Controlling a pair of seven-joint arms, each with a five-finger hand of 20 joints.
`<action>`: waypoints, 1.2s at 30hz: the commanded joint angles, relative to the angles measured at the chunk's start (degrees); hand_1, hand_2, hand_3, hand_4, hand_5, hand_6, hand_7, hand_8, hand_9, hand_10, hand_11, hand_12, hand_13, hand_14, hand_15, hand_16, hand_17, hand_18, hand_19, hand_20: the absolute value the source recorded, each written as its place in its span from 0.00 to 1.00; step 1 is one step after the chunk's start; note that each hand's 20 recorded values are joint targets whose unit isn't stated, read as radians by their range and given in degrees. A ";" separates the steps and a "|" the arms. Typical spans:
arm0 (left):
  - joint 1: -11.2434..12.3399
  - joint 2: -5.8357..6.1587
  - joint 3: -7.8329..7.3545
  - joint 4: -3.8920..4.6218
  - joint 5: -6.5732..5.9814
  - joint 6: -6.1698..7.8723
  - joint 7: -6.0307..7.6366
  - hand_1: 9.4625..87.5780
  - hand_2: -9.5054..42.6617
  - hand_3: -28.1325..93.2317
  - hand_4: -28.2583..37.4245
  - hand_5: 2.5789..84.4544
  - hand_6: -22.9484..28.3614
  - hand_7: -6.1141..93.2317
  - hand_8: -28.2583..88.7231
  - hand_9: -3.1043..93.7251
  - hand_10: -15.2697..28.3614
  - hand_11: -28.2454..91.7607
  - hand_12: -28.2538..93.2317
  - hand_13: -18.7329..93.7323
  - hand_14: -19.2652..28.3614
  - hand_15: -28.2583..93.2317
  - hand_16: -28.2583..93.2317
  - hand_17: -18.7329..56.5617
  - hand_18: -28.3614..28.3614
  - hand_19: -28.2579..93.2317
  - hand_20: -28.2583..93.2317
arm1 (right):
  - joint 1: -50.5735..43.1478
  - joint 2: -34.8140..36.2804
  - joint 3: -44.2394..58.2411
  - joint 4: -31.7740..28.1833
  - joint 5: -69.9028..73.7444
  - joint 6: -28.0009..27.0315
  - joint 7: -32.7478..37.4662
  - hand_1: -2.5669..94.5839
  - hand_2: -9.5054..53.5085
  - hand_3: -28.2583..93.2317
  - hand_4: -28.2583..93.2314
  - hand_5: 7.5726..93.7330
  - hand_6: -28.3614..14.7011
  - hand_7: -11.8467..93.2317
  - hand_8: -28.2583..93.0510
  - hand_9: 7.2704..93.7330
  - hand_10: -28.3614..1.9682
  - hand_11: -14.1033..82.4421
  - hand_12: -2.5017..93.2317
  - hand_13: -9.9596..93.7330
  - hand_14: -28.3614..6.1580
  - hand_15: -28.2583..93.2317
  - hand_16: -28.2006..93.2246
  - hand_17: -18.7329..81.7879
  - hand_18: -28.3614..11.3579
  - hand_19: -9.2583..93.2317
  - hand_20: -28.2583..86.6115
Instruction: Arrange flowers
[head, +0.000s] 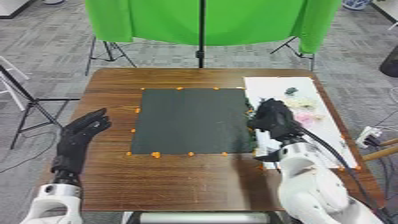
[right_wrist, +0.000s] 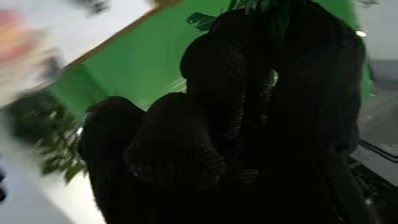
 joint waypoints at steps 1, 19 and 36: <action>-1.22 1.58 1.00 3.66 -2.81 4.40 1.21 0.21 0.13 0.79 0.08 0.53 0.55 0.17 0.18 0.45 0.66 0.37 0.30 0.43 0.74 0.41 0.20 0.34 0.73 0.34 0.41 | 16.39 -9.52 -12.89 7.45 3.69 -2.42 -1.75 0.89 0.00 0.00 0.85 0.80 0.61 0.55 0.39 0.88 0.51 0.65 0.41 0.99 0.76 0.78 0.47 0.92 0.53 1.00 0.73; -4.31 3.02 4.85 5.25 -2.42 2.15 0.58 0.13 0.21 0.80 0.00 0.52 0.56 0.15 0.19 0.44 0.66 0.37 0.30 0.42 0.72 0.40 0.21 0.32 0.72 0.31 0.39 | 29.87 -19.94 -29.62 25.07 10.85 -1.20 -0.59 0.90 0.00 0.00 0.84 0.80 0.60 0.56 0.38 0.88 0.50 0.66 0.40 0.99 0.77 0.78 0.47 0.93 0.54 1.00 0.73; -6.26 2.71 6.65 5.83 -2.10 -0.44 -0.26 0.16 0.17 0.80 0.01 0.52 0.57 0.15 0.19 0.44 0.66 0.37 0.30 0.42 0.74 0.41 0.21 0.31 0.73 0.32 0.40 | 30.11 -21.96 -31.46 31.24 11.39 2.14 -0.57 0.88 0.00 0.00 0.61 0.79 0.59 0.55 0.37 0.88 0.45 0.67 0.29 0.99 0.75 0.74 0.48 0.92 0.56 1.00 0.66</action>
